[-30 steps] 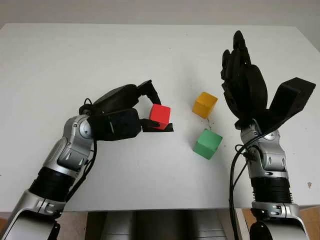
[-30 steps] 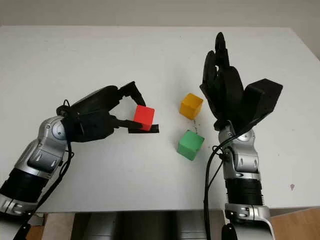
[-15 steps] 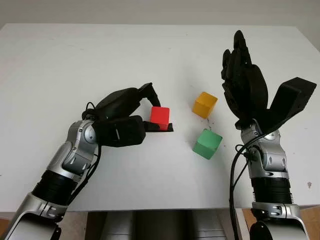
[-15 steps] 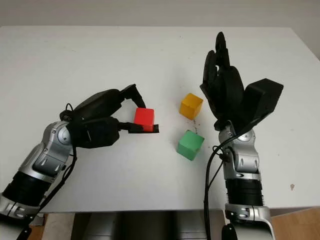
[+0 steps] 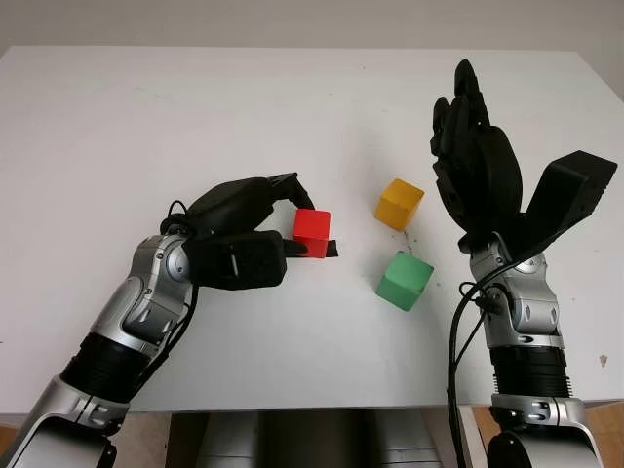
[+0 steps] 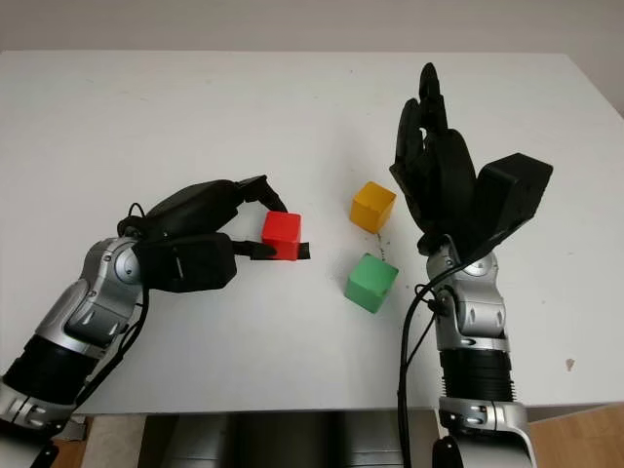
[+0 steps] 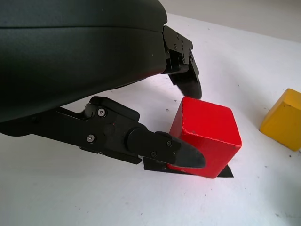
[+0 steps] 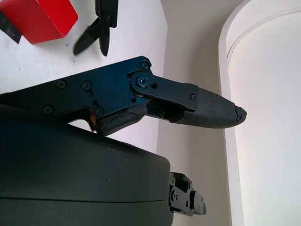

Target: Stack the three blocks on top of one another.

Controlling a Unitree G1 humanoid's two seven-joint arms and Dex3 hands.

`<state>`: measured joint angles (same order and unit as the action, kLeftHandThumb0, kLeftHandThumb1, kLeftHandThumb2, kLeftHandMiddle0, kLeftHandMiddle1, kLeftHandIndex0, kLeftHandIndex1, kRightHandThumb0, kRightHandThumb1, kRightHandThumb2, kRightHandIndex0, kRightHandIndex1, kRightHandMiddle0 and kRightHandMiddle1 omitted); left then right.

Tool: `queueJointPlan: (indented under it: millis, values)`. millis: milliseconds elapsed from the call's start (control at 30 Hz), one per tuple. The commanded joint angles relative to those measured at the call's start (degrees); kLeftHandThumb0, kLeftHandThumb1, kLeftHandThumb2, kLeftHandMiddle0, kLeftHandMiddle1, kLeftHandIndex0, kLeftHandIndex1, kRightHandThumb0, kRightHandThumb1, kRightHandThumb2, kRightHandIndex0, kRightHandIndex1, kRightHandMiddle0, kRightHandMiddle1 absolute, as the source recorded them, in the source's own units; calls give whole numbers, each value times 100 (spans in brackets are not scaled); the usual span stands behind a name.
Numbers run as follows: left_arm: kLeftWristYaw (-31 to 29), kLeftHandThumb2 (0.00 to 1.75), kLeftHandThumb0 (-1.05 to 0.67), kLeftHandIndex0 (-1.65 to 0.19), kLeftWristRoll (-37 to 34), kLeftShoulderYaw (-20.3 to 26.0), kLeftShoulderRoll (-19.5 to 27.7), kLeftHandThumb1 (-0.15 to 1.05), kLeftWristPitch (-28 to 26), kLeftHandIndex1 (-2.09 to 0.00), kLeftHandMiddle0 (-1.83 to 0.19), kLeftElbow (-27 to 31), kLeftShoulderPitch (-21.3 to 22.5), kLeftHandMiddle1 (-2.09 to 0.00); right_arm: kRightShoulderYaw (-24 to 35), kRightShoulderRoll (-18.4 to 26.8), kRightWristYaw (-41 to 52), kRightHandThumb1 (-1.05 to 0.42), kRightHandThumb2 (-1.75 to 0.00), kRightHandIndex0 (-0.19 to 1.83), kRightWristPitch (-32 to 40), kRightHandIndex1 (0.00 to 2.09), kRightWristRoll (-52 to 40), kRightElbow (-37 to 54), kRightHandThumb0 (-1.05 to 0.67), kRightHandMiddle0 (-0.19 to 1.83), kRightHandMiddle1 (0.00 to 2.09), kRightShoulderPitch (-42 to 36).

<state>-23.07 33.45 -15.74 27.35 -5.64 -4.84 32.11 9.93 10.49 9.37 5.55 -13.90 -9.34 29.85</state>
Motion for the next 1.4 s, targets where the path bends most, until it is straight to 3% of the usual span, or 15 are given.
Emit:
queueJointPlan:
  millis: [0,200,400,467,533,600,700,867,933,1133,1233,1367]
  values:
    - [-69,11,-67,-8,-5,-30,44,105,-9,-14,6,132,-52,-4,35,9,-3,-105,-69,-19,-23,0,3,54,-75,-19,0,-10]
    - [-84,6,-78,15,-233,136,16,104,-103,-2,18,320,-154,-1,33,9,1,-105,-69,-19,-28,0,8,39,-75,-19,0,-11]
    - [-136,8,-98,19,-872,606,78,104,-109,0,19,663,-351,0,61,14,42,-105,-69,-19,-52,0,-39,48,-75,-19,0,-27]
    - [-24,15,-103,19,-1181,935,93,105,-3,0,19,852,-528,0,84,49,83,-105,-70,-19,-49,0,-59,75,-74,-19,0,-38]
    - [119,46,-99,19,-1509,1248,54,105,109,0,19,977,-695,0,111,85,126,-105,-69,-19,-25,0,-81,96,-74,-19,0,-35]
    - [257,63,-94,19,-1955,1608,-59,105,177,0,19,1017,-813,0,145,142,171,-105,-68,-19,27,0,-94,105,-74,-19,0,11]
    - [876,68,-84,18,-2640,2280,-474,105,314,-3,19,999,-943,-2,101,465,354,-105,-64,-19,-200,0,168,-75,-74,-19,0,200]
    - [1441,60,-81,16,-3580,2903,-1001,105,504,-4,18,574,-908,-4,137,925,655,-105,-46,-19,-207,0,311,-380,-71,-19,0,591]
    - [1480,63,-79,19,-3713,3001,-975,105,593,-1,19,344,-900,-1,90,1165,734,-105,-30,-18,-229,1,482,-559,-73,-17,1,754]
    - [1693,64,-79,19,-3895,3261,-976,105,939,0,19,-335,-943,0,-357,2049,1224,-99,-7,-10,-1105,6,1414,-1419,-69,-8,6,1350]
    - [1756,64,-78,19,-3955,3311,-993,105,1136,0,19,-571,-998,0,-653,2400,1245,-89,-3,-3,-1676,9,1998,-1887,-64,1,11,1689]
    - [1835,67,-76,19,-3864,3278,-918,105,1295,-1,19,-679,-1082,-1,-1457,3001,805,-75,-2,19,-2850,20,3514,-2548,-59,23,24,2227]
